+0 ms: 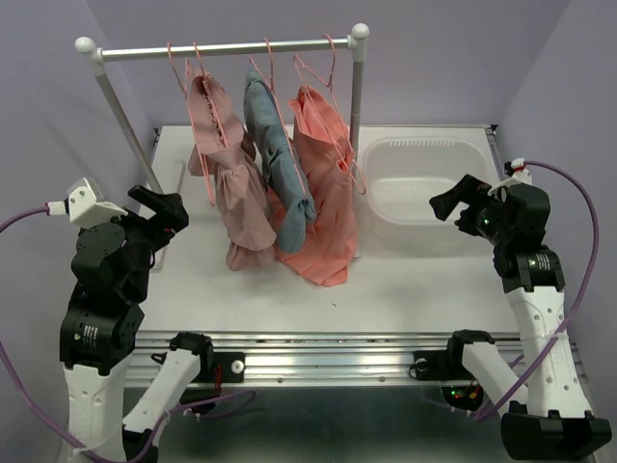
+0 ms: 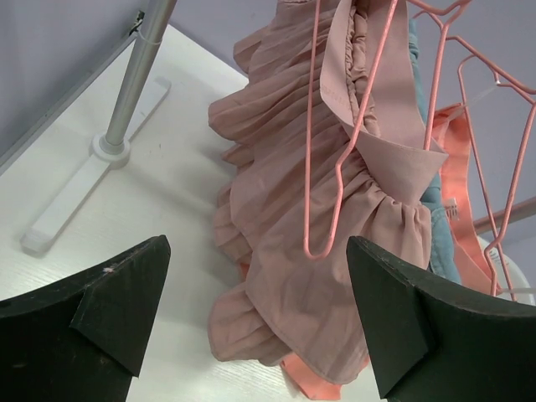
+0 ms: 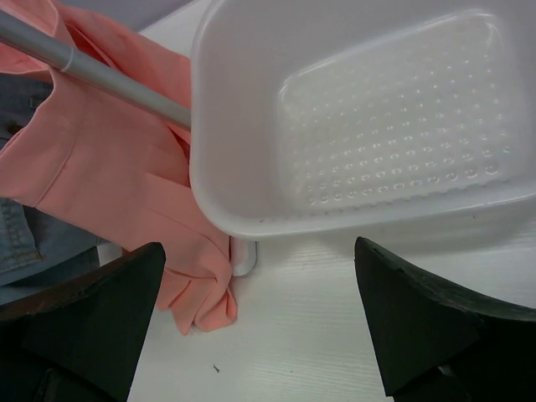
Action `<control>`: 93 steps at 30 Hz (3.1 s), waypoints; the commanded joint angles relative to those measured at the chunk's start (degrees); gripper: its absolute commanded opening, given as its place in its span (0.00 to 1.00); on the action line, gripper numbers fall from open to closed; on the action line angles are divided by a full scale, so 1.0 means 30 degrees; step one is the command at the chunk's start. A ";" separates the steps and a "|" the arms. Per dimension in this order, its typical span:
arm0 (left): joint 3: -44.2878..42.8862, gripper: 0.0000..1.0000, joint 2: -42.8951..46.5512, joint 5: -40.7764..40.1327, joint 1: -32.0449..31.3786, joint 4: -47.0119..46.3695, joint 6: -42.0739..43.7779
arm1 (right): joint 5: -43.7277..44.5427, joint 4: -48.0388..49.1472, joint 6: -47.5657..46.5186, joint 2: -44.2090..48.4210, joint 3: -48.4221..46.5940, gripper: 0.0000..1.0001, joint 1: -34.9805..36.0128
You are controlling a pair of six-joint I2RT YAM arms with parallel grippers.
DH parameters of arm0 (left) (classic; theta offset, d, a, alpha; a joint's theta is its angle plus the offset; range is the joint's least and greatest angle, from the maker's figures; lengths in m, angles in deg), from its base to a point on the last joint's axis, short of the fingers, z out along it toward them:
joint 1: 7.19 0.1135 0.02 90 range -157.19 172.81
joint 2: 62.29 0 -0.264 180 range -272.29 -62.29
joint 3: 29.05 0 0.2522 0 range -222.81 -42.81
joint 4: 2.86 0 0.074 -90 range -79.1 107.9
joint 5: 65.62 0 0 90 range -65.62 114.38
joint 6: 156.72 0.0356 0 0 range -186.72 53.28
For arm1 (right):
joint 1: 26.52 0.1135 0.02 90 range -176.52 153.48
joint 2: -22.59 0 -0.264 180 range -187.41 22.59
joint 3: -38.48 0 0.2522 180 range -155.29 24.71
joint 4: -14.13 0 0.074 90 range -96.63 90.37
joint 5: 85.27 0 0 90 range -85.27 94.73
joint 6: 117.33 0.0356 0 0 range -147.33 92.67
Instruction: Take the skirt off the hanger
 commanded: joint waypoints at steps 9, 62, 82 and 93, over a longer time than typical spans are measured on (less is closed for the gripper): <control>0.0957 0.99 -0.0477 -0.0005 -0.0037 -0.1513 0.0433 | -0.0345 0.0935 -0.1447 -0.0734 -0.2150 1.00 0.0066; 0.2920 0.99 -0.2149 0.1021 -0.0037 -0.3124 0.1370 | 0.3771 0.5329 -0.6168 -1.8549 -2.0054 0.65 1.1814; 0.3154 0.90 -0.2032 0.1372 -0.0008 -0.3358 0.1283 | 0.5415 0.4599 -0.7486 -1.8930 -2.1664 0.01 1.2166; 0.3096 0.89 -0.1680 0.1635 -0.0037 -0.3417 0.1459 | 0.5121 0.4860 -0.8191 -1.8493 -2.3188 0.01 1.2518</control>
